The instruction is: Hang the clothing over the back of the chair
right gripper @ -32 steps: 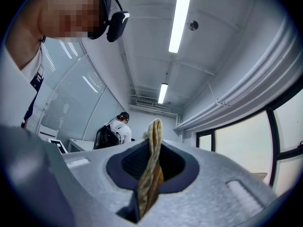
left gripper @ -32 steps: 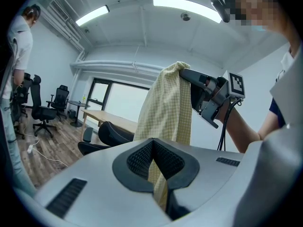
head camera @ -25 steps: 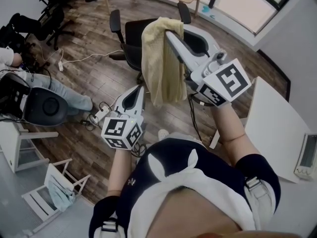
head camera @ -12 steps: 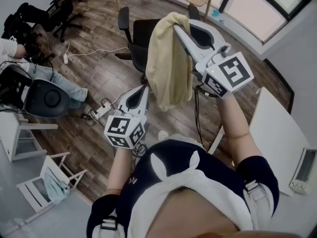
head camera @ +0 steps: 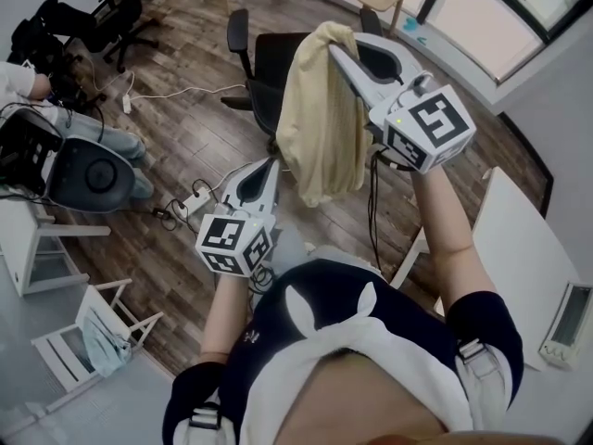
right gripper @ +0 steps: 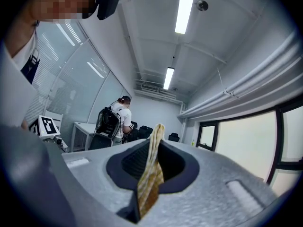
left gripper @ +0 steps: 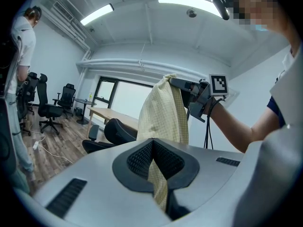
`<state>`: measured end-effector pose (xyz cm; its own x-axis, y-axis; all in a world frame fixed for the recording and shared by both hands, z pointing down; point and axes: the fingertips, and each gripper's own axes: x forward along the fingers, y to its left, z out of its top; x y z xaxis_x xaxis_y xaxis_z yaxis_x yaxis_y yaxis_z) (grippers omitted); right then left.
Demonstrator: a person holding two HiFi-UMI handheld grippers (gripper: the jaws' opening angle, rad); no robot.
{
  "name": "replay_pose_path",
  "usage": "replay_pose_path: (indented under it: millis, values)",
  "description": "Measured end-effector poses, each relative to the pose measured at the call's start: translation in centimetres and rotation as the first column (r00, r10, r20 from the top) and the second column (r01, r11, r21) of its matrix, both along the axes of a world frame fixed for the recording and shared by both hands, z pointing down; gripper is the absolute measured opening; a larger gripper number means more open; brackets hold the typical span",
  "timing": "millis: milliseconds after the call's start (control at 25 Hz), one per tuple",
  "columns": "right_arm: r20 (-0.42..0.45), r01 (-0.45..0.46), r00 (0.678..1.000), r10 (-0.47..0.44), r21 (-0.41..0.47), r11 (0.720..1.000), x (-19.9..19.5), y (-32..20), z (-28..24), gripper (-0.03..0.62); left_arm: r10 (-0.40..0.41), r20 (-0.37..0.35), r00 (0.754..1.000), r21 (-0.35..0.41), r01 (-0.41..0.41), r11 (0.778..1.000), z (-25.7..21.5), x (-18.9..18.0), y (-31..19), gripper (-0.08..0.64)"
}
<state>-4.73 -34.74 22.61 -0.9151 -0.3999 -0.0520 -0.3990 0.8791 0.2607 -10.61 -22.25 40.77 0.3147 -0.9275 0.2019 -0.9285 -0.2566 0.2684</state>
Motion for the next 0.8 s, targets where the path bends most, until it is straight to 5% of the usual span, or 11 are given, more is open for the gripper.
replay_pose_path:
  millis: [800]
  values:
    - [-0.114,-0.043,0.993,0.036,-0.058,0.997,-0.9,-5.1,3.5,0.038,-0.009,0.018,1.000,0.000,0.009,1.000,-1.5,-3.6,-3.4,0.006]
